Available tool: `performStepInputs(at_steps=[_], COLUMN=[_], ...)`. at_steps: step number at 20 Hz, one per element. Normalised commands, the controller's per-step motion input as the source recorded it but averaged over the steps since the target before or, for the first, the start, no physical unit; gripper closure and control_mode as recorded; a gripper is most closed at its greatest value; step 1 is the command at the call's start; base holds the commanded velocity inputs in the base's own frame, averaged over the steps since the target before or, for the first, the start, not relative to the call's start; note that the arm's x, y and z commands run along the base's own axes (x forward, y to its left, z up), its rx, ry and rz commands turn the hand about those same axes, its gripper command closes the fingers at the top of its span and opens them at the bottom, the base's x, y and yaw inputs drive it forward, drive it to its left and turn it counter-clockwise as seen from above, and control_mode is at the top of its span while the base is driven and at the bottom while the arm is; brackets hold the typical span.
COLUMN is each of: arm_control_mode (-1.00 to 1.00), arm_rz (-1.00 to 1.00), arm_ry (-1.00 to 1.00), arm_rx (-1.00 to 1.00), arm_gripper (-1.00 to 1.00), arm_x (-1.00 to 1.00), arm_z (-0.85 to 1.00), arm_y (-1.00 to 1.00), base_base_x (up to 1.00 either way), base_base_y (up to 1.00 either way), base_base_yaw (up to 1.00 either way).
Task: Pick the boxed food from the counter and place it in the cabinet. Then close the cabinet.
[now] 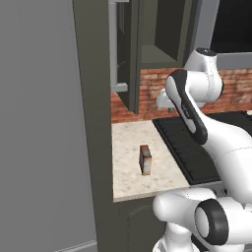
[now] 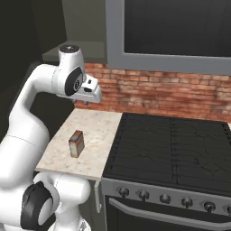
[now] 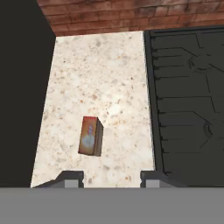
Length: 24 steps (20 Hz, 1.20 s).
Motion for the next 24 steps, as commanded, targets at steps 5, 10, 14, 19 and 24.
performStepInputs(at_steps=[5, 10, 14, 19, 24], arm_control_mode=[-1.00, -1.00, -1.00, -1.00, -1.00], arm_rz=[0.00, 0.00, 0.00, 0.00, 0.00], arm_ry=[0.00, 0.00, 0.00, 0.01, -0.01], arm_rx=[0.00, 0.00, 0.00, -0.03, -0.06], arm_gripper=[-1.00, -1.00, -1.00, -1.00, -1.00], arm_x=[-0.11, -0.18, -0.11, -0.05, -0.24], arm_z=[-0.09, -0.34, -0.41, -0.39, -0.46], arm_y=[0.01, 0.16, 0.31, 0.41, 0.33], base_base_x=[0.00, 0.00, 0.00, 0.00, 0.00], base_base_y=[0.00, 0.00, 0.00, 0.00, 0.00], base_base_yaw=[0.00, 0.00, 0.00, 0.00, 0.00])
